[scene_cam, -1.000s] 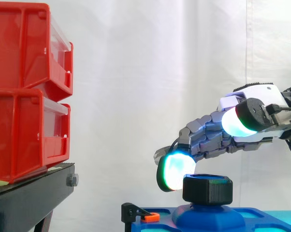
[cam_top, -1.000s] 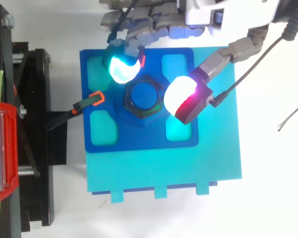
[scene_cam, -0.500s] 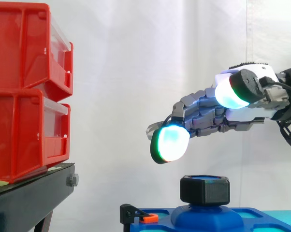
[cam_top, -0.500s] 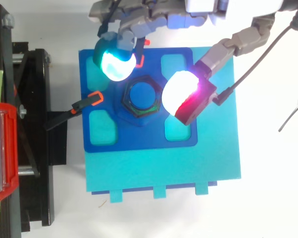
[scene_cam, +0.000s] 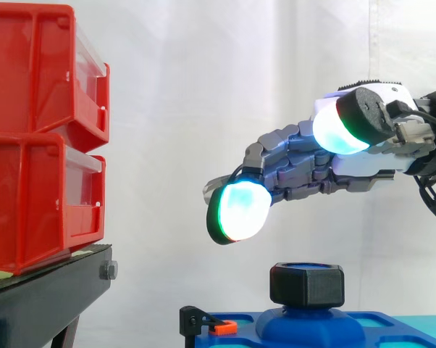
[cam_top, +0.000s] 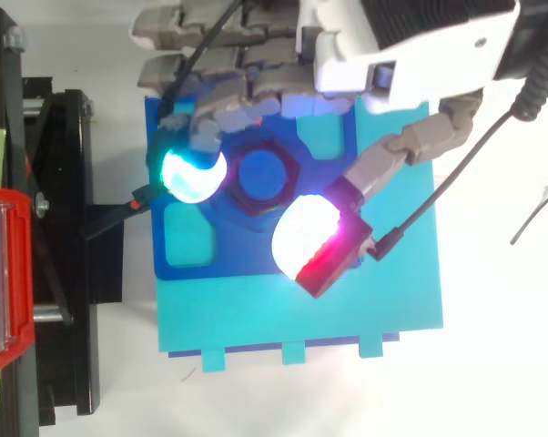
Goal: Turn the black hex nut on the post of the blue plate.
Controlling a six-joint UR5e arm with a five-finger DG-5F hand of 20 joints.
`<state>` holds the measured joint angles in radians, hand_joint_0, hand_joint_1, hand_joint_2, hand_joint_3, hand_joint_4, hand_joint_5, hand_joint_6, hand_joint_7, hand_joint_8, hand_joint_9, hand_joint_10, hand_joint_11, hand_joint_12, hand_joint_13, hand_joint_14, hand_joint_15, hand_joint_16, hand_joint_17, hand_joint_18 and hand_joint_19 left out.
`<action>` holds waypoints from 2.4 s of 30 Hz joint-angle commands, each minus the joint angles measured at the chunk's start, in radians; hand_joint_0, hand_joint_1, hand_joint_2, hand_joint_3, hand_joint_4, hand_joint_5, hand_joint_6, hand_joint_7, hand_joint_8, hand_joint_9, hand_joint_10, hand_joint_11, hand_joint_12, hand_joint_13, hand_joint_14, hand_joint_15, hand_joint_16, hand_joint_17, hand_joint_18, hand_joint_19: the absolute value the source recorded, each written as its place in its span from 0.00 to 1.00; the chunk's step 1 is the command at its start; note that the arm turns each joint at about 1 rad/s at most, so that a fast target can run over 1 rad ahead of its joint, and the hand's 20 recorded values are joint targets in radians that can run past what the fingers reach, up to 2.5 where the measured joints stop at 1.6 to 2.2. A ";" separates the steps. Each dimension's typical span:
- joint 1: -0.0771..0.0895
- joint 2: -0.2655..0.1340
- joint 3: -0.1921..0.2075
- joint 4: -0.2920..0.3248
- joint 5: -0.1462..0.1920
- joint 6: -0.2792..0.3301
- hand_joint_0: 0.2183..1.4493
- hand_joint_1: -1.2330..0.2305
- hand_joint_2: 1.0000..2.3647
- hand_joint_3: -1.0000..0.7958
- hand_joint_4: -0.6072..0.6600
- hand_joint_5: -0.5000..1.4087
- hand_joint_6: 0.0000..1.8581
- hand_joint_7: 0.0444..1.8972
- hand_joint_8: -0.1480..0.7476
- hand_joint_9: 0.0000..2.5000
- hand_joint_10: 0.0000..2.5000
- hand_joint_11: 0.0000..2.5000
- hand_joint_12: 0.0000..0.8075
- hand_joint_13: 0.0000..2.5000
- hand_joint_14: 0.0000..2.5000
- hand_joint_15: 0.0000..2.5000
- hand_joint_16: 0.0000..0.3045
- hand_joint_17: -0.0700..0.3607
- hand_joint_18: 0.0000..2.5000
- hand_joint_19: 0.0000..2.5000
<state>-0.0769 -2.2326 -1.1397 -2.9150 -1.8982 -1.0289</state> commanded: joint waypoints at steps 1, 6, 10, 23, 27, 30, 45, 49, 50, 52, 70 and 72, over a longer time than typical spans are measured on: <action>0.014 0.001 0.000 0.007 0.013 0.001 0.23 0.66 0.00 0.28 0.67 0.16 0.27 0.43 0.45 0.09 0.00 0.00 0.44 0.02 0.00 0.00 0.16 0.42 0.00 0.06; 0.032 -0.001 -0.006 0.003 0.042 0.001 0.23 0.66 0.00 0.28 0.67 0.15 0.27 0.43 0.45 0.09 0.00 0.00 0.44 0.02 0.00 0.00 0.16 0.42 0.00 0.06; 0.043 0.001 -0.023 0.008 0.056 0.004 0.23 0.66 0.00 0.28 0.67 0.15 0.27 0.42 0.45 0.09 0.00 0.00 0.44 0.02 0.00 0.00 0.16 0.42 0.00 0.06; 0.051 -0.001 -0.040 0.019 0.057 0.010 0.23 0.66 0.00 0.28 0.67 0.15 0.27 0.42 0.45 0.09 0.00 0.00 0.44 0.02 0.00 0.00 0.16 0.42 0.00 0.06; 0.051 -0.001 -0.040 0.017 0.057 0.012 0.23 0.66 0.00 0.28 0.66 0.15 0.27 0.42 0.45 0.09 0.00 0.00 0.44 0.02 0.00 0.00 0.16 0.42 0.00 0.06; 0.049 -0.001 -0.040 0.008 0.057 0.017 0.23 0.66 0.00 0.28 0.66 0.15 0.27 0.42 0.45 0.09 0.00 0.00 0.44 0.02 0.00 0.00 0.16 0.42 0.00 0.06; 0.040 -0.001 -0.040 -0.015 0.057 0.029 0.23 0.66 0.00 0.28 0.67 0.16 0.27 0.43 0.45 0.09 0.00 0.00 0.44 0.02 0.00 0.00 0.16 0.42 0.00 0.06; 0.039 -0.001 -0.040 -0.020 0.059 0.029 0.23 0.66 0.00 0.28 0.67 0.16 0.27 0.43 0.45 0.09 0.00 0.00 0.44 0.02 0.00 0.00 0.16 0.42 0.00 0.07; 0.037 -0.001 -0.040 -0.020 0.059 0.029 0.23 0.66 0.00 0.28 0.67 0.16 0.27 0.43 0.45 0.09 0.00 0.00 0.44 0.02 0.00 0.00 0.16 0.42 0.00 0.07; 0.035 0.001 -0.040 -0.021 0.060 0.030 0.24 0.66 0.00 0.28 0.68 0.16 0.27 0.44 0.45 0.09 0.00 0.00 0.44 0.02 0.00 0.00 0.16 0.42 0.00 0.07; 0.020 0.001 -0.040 -0.018 0.059 0.030 0.24 0.66 0.00 0.28 0.68 0.16 0.27 0.45 0.45 0.10 0.00 0.00 0.44 0.05 0.00 0.00 0.16 0.41 0.01 0.08; 0.022 0.001 -0.038 -0.016 0.059 0.030 0.24 0.66 0.00 0.28 0.69 0.16 0.27 0.45 0.45 0.10 0.00 0.00 0.44 0.05 0.00 0.00 0.16 0.41 0.01 0.08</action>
<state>-0.0555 -2.2329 -1.1796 -2.9340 -1.8393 -0.9987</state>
